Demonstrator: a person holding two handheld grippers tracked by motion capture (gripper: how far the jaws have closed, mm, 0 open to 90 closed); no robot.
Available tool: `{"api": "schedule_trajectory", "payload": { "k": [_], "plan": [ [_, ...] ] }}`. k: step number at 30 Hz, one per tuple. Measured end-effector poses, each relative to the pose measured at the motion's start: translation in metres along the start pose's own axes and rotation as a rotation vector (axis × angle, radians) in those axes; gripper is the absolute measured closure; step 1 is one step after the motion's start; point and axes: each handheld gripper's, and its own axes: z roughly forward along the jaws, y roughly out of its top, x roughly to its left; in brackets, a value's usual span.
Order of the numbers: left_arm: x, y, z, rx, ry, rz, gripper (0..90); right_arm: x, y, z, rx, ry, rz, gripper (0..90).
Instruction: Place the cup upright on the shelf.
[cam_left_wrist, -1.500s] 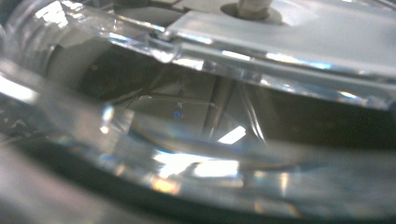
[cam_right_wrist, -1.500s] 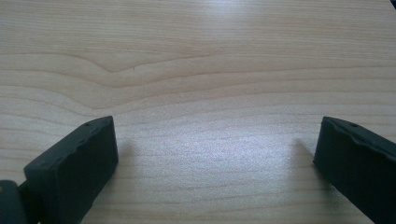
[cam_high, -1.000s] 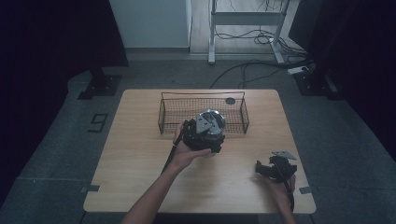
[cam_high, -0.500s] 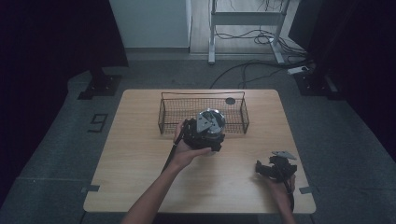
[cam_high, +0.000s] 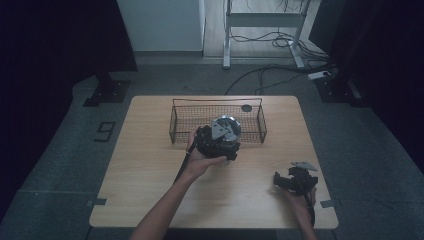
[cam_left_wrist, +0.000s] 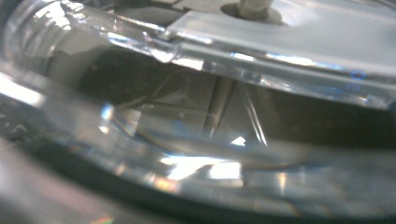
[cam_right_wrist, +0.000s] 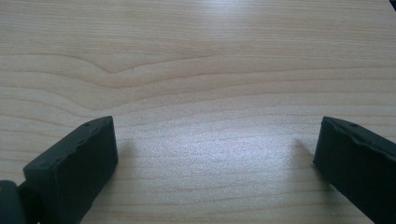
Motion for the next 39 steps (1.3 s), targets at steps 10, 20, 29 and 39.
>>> {"api": "schedule_trajectory", "payload": {
  "k": [10,20,29,39],
  "plan": [
    [0.004,0.004,0.005,0.007,0.012,0.004,4.1,0.0,0.0,0.0,-0.002,-0.001,0.001,0.0],
    [0.006,0.003,0.011,0.016,0.017,-0.008,4.1,0.0,0.0,0.0,-0.002,-0.001,0.001,0.0],
    [0.009,0.004,0.014,0.025,0.021,0.002,4.1,0.0,0.0,0.0,-0.002,-0.001,0.0,0.0],
    [0.012,0.006,0.018,0.03,0.022,-0.004,4.1,0.0,0.0,0.0,-0.004,0.0,0.001,0.0]
  ]
}}
